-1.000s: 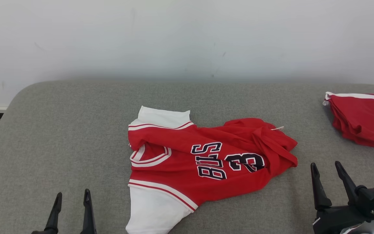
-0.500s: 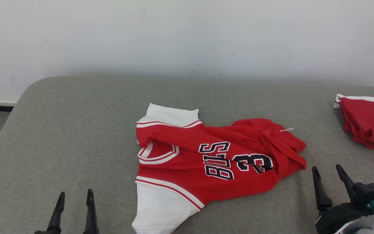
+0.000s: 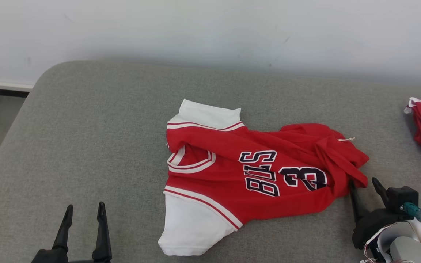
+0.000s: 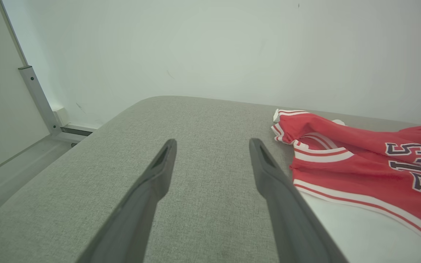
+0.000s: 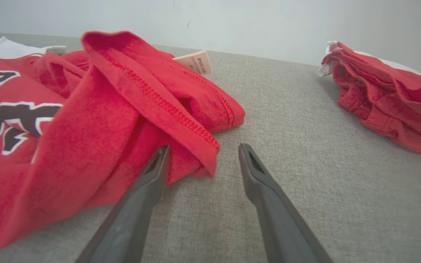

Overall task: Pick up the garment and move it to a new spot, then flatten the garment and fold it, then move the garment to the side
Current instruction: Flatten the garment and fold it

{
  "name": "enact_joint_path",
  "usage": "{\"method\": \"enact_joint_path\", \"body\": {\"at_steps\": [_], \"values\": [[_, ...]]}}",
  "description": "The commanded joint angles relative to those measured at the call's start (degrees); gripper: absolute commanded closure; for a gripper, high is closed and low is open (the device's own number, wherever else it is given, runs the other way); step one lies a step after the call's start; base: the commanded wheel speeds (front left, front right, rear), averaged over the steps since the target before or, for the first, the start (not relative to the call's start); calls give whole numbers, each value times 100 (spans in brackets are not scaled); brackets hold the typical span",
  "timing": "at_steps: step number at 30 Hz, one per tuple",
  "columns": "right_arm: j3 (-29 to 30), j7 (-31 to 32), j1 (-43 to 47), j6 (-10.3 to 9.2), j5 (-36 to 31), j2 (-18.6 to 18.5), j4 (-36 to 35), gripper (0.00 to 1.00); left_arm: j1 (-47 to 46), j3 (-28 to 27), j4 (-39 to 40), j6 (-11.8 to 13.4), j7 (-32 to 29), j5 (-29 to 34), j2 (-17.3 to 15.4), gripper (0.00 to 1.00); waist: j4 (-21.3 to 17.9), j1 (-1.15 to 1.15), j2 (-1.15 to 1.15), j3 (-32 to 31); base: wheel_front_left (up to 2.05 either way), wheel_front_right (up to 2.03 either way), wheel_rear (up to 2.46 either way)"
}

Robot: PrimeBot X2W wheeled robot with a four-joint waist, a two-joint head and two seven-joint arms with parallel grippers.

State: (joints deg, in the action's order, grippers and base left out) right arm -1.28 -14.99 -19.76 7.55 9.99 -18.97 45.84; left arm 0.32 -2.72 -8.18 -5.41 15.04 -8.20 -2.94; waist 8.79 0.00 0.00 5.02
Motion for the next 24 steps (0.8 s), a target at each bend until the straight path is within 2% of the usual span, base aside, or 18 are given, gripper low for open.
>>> {"method": "enact_joint_path", "body": {"at_steps": [1,9,21,24], "values": [[-24,-23,-102,-15,5,-21,91,100,-87,-17,-14,-4,19,39,9,0,90,0,0,99,0,0,0],[-61,-23,155,-15,153,24,-356,100,35,-53,-62,37,19,-11,8,0,-4,0,0,-62,0,0,0],[-603,-24,1451,-15,529,-334,-2143,100,290,-73,-36,77,19,-81,8,0,-651,0,0,-438,0,0,0],[-697,149,1860,-15,870,-409,-2638,100,324,-37,-24,103,19,-83,8,0,-750,0,0,-485,0,0,0]]}}
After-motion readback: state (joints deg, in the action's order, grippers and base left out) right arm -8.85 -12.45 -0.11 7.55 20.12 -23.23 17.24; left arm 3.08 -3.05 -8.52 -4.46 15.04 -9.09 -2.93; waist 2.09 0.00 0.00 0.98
